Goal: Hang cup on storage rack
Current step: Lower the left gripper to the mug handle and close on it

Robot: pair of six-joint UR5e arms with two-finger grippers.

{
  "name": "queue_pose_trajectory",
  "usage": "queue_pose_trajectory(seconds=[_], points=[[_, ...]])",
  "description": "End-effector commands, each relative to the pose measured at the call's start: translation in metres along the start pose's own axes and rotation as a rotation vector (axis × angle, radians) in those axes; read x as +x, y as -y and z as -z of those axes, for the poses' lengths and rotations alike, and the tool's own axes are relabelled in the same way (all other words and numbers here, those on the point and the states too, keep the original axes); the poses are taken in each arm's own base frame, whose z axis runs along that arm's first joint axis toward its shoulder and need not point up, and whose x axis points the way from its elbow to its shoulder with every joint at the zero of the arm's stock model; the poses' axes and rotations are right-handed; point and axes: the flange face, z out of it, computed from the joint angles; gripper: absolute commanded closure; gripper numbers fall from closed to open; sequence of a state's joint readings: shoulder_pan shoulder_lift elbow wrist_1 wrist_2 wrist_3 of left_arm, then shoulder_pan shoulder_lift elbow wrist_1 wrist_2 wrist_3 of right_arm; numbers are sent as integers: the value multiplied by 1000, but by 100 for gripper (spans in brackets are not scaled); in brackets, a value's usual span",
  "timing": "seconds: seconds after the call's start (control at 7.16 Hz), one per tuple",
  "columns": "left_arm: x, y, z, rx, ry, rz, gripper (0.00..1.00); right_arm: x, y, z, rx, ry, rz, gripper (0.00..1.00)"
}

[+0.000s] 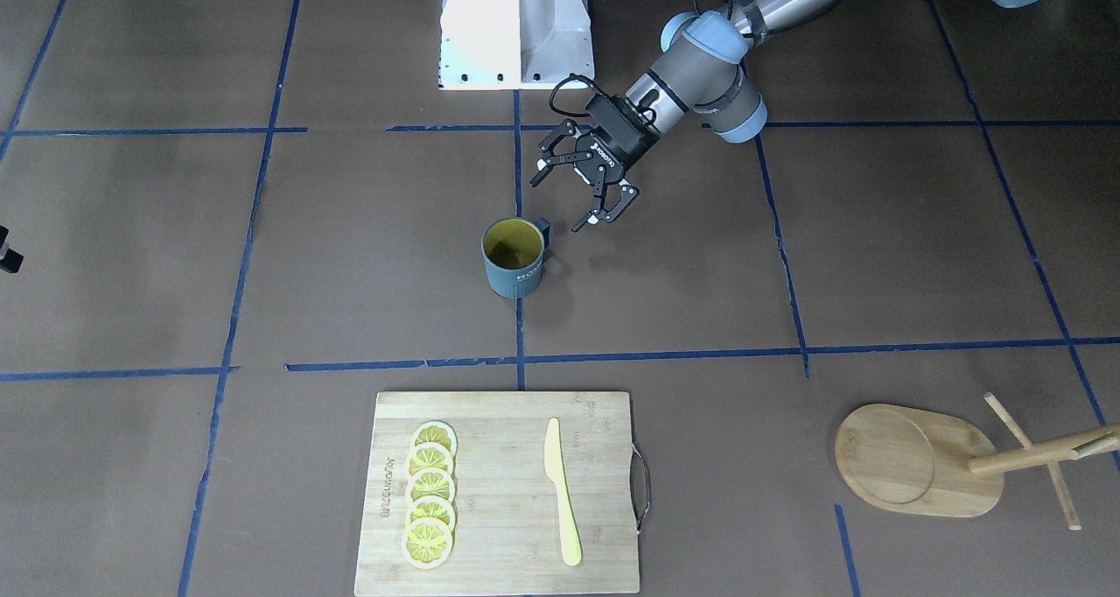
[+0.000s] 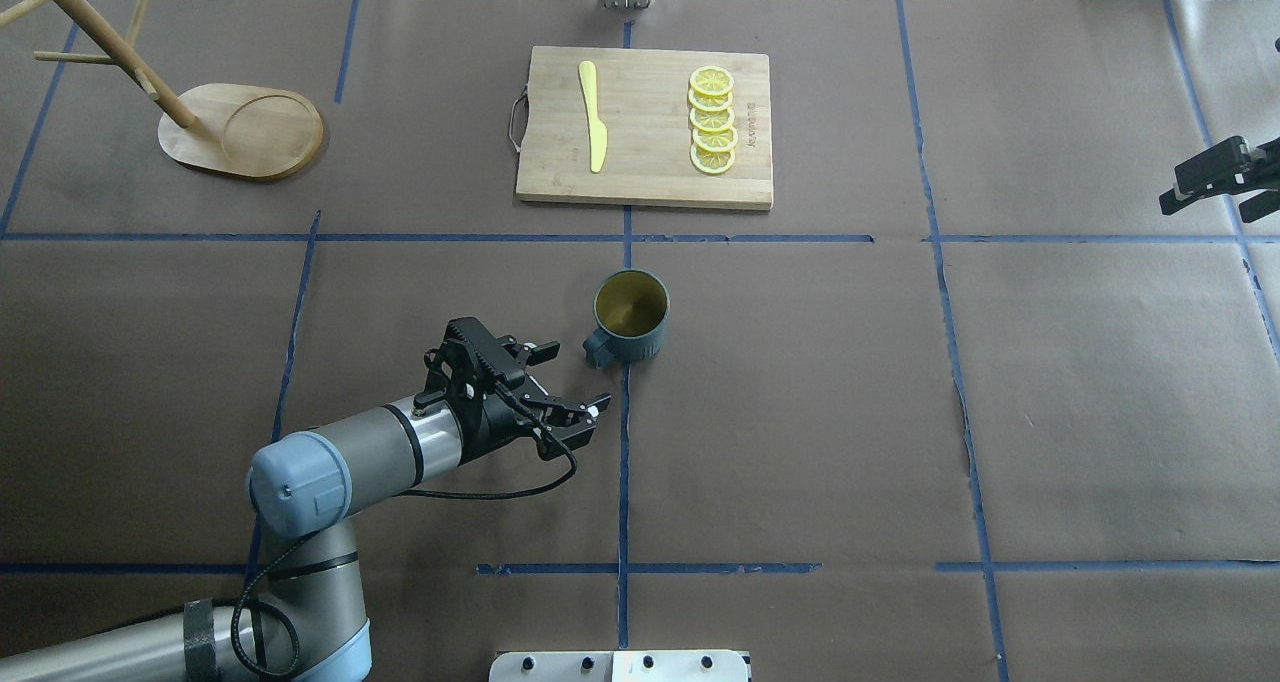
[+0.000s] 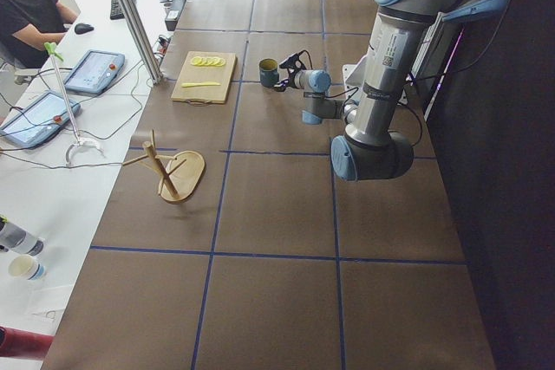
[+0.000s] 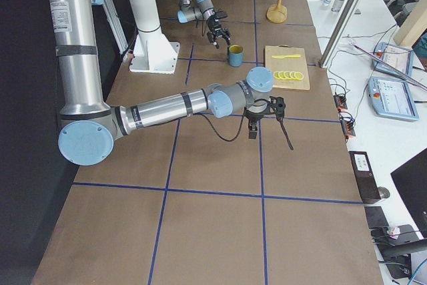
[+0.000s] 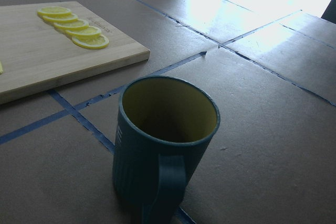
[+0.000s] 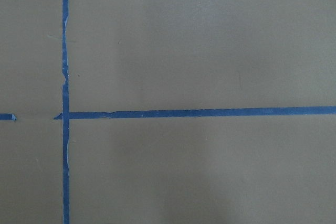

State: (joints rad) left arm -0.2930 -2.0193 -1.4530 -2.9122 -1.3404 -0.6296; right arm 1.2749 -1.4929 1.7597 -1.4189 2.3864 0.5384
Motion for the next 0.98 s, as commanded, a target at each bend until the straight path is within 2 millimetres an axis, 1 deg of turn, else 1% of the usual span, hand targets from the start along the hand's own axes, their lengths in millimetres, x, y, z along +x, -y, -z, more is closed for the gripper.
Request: queue_pose_trajectory(seconds=[0.0,0.14,0.28,0.42,0.56,0.7,0.84], points=[[3,-4,-8,37,62,-2,8,1,0,1,1,0,-1,0],[9,2,-12,49,59,-2,12,0,0,0,0,-1,0,0],[2,3,-15,82,119,-7,12,-1,0,0,1,0,1,0],[1,1,-19,81,128,-12,13,-1,0,0,1,1,1,0],[2,2,-20,82,128,-14,19,0,0,0,0,-1,0,0],[0,-3,-23,72,135,-22,26,0,0,0,0,-1,0,0],[0,-4,-26,70,136,-23,29,0,0,0,0,-1,0,0]])
